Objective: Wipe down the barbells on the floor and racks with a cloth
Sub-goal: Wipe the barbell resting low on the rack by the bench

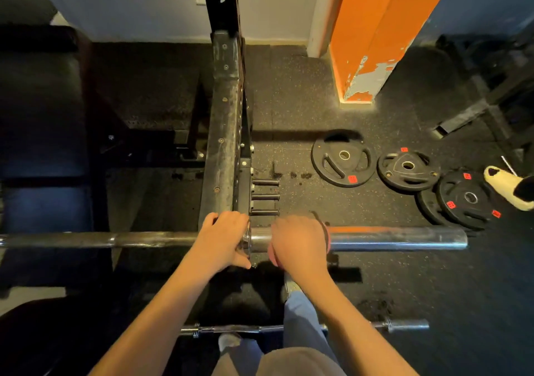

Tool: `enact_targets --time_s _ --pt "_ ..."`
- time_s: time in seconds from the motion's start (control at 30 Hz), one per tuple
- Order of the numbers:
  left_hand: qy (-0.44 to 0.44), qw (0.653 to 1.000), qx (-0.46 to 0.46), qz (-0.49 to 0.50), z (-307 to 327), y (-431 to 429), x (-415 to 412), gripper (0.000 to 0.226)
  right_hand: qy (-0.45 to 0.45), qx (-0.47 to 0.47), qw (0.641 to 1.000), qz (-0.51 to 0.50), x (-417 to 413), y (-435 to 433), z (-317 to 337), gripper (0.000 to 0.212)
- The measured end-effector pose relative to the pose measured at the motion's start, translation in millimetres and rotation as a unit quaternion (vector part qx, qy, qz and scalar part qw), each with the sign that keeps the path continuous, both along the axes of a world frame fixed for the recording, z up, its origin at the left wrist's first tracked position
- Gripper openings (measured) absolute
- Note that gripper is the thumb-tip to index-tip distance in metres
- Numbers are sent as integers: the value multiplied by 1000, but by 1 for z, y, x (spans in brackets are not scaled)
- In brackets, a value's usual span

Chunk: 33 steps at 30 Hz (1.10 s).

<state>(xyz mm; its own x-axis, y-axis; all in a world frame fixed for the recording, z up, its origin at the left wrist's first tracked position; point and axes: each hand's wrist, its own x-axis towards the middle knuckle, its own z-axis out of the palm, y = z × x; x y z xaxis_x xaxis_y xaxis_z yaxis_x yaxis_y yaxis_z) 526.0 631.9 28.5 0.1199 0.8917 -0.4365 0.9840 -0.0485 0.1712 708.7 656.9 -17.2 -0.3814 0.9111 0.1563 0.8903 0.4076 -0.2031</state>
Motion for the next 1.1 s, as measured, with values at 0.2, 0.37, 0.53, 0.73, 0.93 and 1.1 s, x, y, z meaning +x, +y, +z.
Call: enact_targets --time_s 0.2,0.37,0.53,0.73,0.93,1.1 --pt "-55 995 82 -3 -3 -18 -3 74 7 26 999 -24 12 15 4 35" --pt "-54 976 191 89 -8 -39 -16 47 23 -25 996 84 -19 -13 8 37" --pt "-27 975 179 131 -21 -66 -42 36 39 -26 997 68 -18 -3 5 14" --pt "-11 965 231 126 -30 -69 -45 32 380 -246 888 -81 -55 -11 39 21" --pt "0 968 219 123 -27 -71 -47 33 96 -158 980 71 -82 -19 15 32" --pt "-6 969 203 139 -26 -62 -49 30 116 -221 967 49 -94 -2 22 31"
